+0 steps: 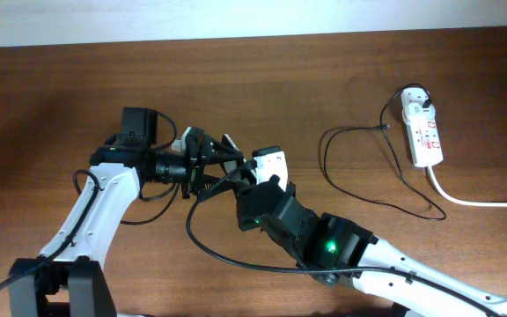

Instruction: Plug charger to phone and switch on socket

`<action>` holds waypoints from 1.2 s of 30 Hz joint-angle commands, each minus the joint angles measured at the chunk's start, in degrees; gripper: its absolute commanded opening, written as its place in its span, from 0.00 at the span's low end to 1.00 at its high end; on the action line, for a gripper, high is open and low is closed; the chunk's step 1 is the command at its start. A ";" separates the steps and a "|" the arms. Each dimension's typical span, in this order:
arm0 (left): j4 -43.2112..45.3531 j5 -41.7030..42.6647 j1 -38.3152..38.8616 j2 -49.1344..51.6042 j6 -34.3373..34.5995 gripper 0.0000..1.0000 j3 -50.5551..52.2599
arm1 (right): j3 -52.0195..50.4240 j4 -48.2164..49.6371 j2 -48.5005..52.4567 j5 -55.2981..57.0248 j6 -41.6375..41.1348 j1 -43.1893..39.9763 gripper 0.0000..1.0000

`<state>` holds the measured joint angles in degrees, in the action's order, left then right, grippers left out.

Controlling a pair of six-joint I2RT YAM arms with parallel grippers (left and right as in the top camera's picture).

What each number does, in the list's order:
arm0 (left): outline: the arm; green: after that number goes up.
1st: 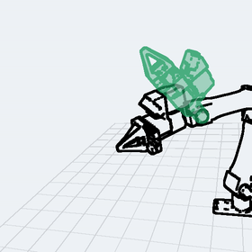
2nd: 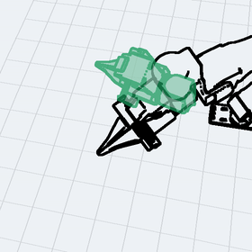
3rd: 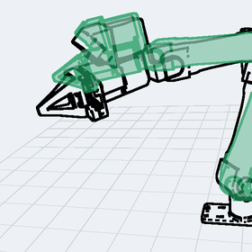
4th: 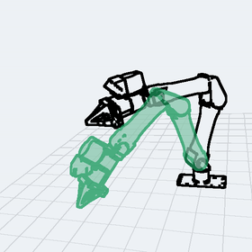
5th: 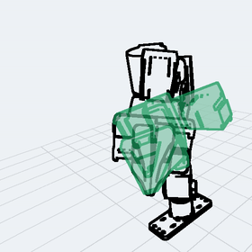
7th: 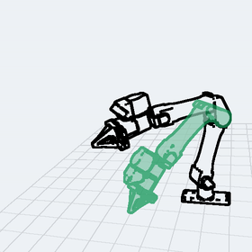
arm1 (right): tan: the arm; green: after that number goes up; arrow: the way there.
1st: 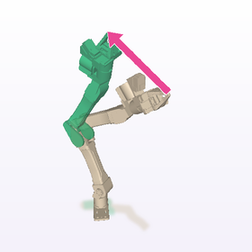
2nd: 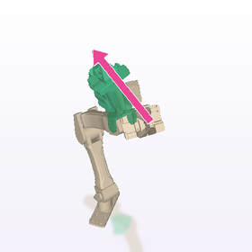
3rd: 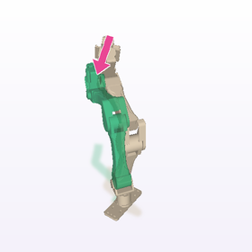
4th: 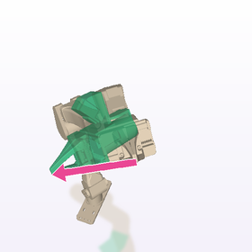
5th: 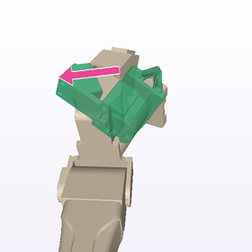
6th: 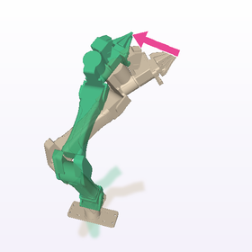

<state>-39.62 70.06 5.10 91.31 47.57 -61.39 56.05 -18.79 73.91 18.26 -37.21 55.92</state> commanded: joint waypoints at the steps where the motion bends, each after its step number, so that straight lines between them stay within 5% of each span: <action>1: 0.13 2.16 -0.13 -0.24 -0.92 0.65 -0.26 | 0.63 0.17 0.48 1.07 0.11 0.26 0.24; 3: 0.13 2.16 -0.13 -0.24 -0.92 0.65 -0.26 | 0.63 0.17 0.46 1.05 0.09 0.26 0.12; 7: 0.13 2.16 -0.13 -0.24 -0.92 0.68 -0.26 | 0.63 0.17 0.46 0.39 0.09 0.26 0.04; 11: 0.17 1.97 -0.85 -0.24 -0.96 0.99 -0.26 | 0.63 0.15 0.39 0.37 0.09 0.26 0.04; 16: 0.13 2.19 -6.62 -1.55 -7.19 0.99 -0.26 | 0.63 0.15 -3.02 -0.92 -0.17 0.26 0.04; 20: -0.33 1.90 -11.61 -10.67 -16.61 0.99 -0.26 | 0.63 -0.46 -4.35 -1.86 -12.41 0.24 0.04; 22: -6.75 -8.20 -13.53 -19.54 -22.47 0.99 -0.26 | 0.63 -0.48 -4.35 -4.92 -19.82 -0.85 0.04; 25: -21.38 -40.54 -13.53 -29.35 -22.82 0.99 -0.26 | 0.63 -0.46 -4.35 -17.31 -23.56 -7.43 0.04; 28: -27.36 -48.00 -13.53 -31.58 -22.77 0.99 -0.24 | 0.48 -0.48 -4.33 -27.74 -28.15 -14.01 0.04; 36: -28.46 -37.42 -13.53 -30.88 2.40 0.99 -0.24 | 0.48 -4.42 -4.07 -38.99 -38.36 -16.37 0.04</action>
<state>-67.96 27.42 -8.19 60.27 42.57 -61.71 56.03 -23.00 70.87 -17.98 -72.05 39.88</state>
